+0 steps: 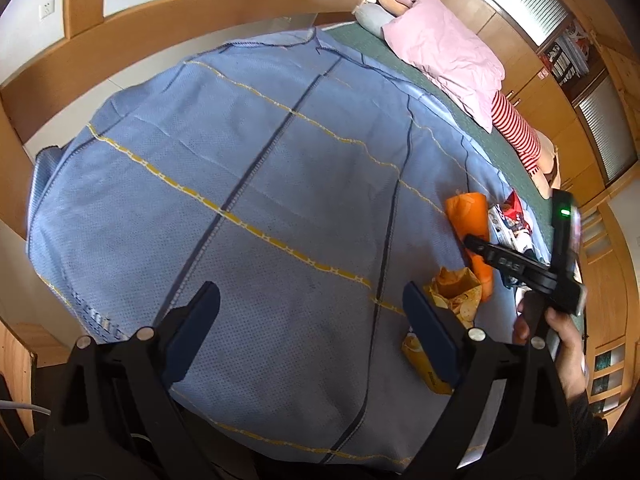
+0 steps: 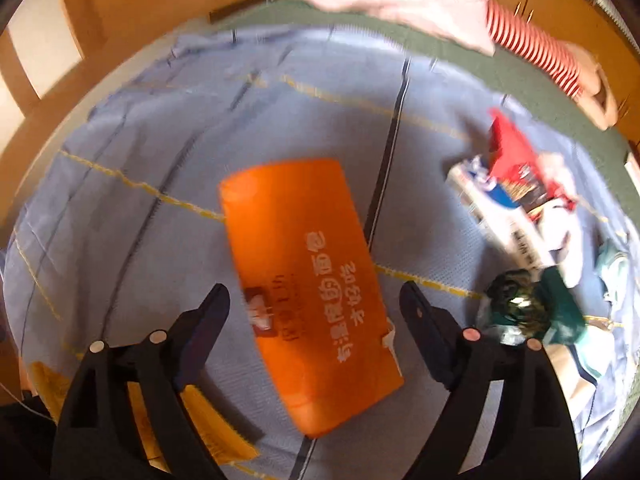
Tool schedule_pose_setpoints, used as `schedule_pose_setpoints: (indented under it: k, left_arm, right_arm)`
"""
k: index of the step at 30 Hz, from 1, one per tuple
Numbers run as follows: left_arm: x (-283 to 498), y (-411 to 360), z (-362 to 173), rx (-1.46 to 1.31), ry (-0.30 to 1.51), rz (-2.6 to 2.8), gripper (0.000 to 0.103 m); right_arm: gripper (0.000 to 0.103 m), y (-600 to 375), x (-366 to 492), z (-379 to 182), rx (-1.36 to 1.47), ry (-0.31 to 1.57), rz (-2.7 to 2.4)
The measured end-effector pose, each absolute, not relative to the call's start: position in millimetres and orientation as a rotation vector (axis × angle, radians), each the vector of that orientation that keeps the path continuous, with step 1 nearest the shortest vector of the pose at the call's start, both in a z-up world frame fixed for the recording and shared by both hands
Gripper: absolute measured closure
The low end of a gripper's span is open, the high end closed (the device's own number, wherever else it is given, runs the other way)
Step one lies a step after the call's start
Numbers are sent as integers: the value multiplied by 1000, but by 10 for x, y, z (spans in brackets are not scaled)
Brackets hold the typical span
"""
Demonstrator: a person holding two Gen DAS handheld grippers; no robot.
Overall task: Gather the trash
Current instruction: 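Grasp the yellow chip bag with the left tool while the right lifts the orange bread bag, then carry both bags to the wastebasket and open both tools over it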
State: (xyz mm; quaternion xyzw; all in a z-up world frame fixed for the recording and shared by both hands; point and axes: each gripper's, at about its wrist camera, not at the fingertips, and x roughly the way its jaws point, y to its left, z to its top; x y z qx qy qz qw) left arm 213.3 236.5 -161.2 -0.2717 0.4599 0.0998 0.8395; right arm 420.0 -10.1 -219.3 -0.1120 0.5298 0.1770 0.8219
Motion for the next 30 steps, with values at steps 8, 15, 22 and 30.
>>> schedule_pose_setpoints:
  k: [8,15,22,30]
  left_arm:
    - [2274,2152,-1677,-649,988,-10,11]
    - [2609,1489,-1678,-396,1010,-233,7]
    - [2757,1071,-1978,-225,1065,-270,35]
    - [2571,1015,-1939,-194,1027,-299,70]
  right_arm:
    - [37,-257,4048,-2258,-174,1153,317]
    - [36,-693,3573,-1688,-127,1087,260]
    - [36,-1079,2701,-1136,-126,1004,284]
    - [36,-1511,1919,-1070,-100,929,148]
